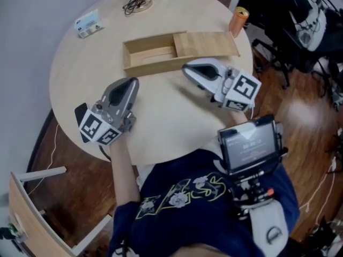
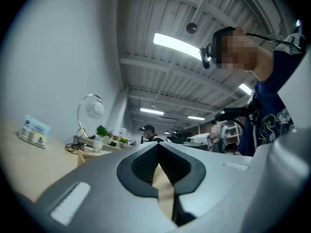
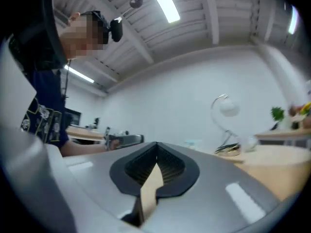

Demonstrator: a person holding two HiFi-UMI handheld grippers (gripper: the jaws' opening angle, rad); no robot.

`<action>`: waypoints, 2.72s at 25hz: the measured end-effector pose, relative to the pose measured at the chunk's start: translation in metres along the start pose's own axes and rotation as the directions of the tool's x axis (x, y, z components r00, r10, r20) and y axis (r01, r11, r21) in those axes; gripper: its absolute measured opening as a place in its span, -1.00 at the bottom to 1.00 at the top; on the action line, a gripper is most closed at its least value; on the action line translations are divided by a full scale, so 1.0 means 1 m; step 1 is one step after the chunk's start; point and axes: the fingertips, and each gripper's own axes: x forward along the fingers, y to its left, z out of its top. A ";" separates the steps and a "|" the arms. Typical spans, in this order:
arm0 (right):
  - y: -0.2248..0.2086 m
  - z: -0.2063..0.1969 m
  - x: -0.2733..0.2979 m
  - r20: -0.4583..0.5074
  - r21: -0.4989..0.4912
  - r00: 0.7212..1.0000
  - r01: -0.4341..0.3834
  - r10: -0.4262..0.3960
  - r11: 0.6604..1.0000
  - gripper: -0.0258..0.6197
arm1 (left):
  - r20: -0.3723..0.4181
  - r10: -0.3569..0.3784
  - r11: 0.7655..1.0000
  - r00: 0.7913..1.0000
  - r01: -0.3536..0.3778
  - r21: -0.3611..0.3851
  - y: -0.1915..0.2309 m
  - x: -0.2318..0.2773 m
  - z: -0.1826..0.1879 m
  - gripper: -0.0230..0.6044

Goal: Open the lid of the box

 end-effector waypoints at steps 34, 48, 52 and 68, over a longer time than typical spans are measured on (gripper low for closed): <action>-0.126 -0.108 0.085 -0.437 0.091 0.854 0.356 -0.284 0.930 -0.92 | -0.367 0.066 0.998 0.928 -0.055 0.040 -0.005 0.010 -0.077 -0.92; -0.027 -0.077 0.122 -0.230 0.101 0.964 -0.111 0.132 0.989 -0.92 | -0.507 0.064 0.997 0.860 -0.075 -0.001 0.060 0.019 -0.095 -0.92; -0.008 -0.077 0.129 -0.225 0.109 0.956 -0.164 0.186 0.980 -0.92 | -0.376 0.099 0.995 0.921 -0.090 0.044 0.055 0.007 -0.073 -0.92; 0.004 -0.078 0.128 -0.220 0.112 0.939 -0.245 0.265 0.963 -0.92 | -0.360 0.121 0.993 0.925 -0.107 0.058 0.058 0.005 -0.073 -0.92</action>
